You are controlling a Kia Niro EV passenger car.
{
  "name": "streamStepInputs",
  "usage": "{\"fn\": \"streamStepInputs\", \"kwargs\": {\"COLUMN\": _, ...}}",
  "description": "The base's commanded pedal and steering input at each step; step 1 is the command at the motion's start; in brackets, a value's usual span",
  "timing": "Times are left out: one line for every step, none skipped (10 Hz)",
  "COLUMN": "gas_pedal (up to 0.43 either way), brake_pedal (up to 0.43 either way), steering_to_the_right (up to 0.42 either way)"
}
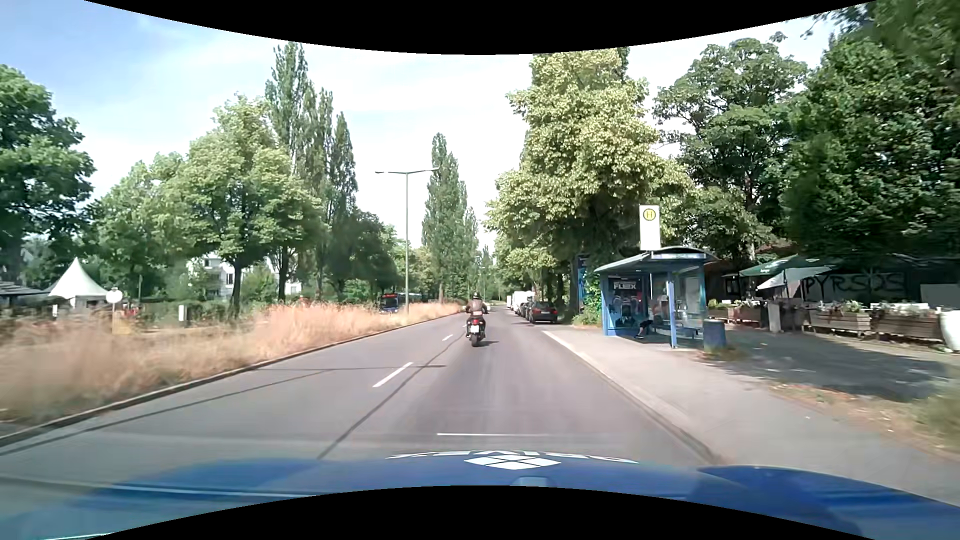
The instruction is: Follow the waypoints while adhering to traffic rules and regulations
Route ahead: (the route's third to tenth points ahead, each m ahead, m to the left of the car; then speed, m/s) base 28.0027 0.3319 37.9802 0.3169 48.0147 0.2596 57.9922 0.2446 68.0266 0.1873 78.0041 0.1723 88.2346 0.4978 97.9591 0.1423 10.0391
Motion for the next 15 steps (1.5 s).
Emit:
{"fn": "streamStepInputs", "kwargs": {"gas_pedal": 0.350, "brake_pedal": 0.000, "steering_to_the_right": -0.006}}
{"fn": "streamStepInputs", "kwargs": {"gas_pedal": 0.350, "brake_pedal": 0.000, "steering_to_the_right": -0.005}}
{"fn": "streamStepInputs", "kwargs": {"gas_pedal": 0.350, "brake_pedal": 0.000, "steering_to_the_right": -0.006}}
{"fn": "streamStepInputs", "kwargs": {"gas_pedal": 0.350, "brake_pedal": 0.000, "steering_to_the_right": -0.005}}
{"fn": "streamStepInputs", "kwargs": {"gas_pedal": 0.350, "brake_pedal": 0.000, "steering_to_the_right": -0.004}}
{"fn": "streamStepInputs", "kwargs": {"gas_pedal": 0.350, "brake_pedal": 0.000, "steering_to_the_right": -0.004}}
{"fn": "streamStepInputs", "kwargs": {"gas_pedal": 0.350, "brake_pedal": 0.000, "steering_to_the_right": -0.004}}
{"fn": "streamStepInputs", "kwargs": {"gas_pedal": 0.311, "brake_pedal": 0.000, "steering_to_the_right": -0.002}}
{"fn": "streamStepInputs", "kwargs": {"gas_pedal": 0.287, "brake_pedal": 0.000, "steering_to_the_right": -0.001}}
{"fn": "streamStepInputs", "kwargs": {"gas_pedal": 0.280, "brake_pedal": 0.000, "steering_to_the_right": -0.001}}
{"fn": "streamStepInputs", "kwargs": {"gas_pedal": 0.248, "brake_pedal": 0.000, "steering_to_the_right": -0.001}}
{"fn": "streamStepInputs", "kwargs": {"gas_pedal": 0.228, "brake_pedal": 0.000, "steering_to_the_right": -0.001}}
{"fn": "streamStepInputs", "kwargs": {"gas_pedal": 0.197, "brake_pedal": 0.000, "steering_to_the_right": -0.001}}
{"fn": "streamStepInputs", "kwargs": {"gas_pedal": 0.177, "brake_pedal": 0.000, "steering_to_the_right": -0.001}}
{"fn": "streamStepInputs", "kwargs": {"gas_pedal": 0.177, "brake_pedal": 0.000, "steering_to_the_right": -0.001}}
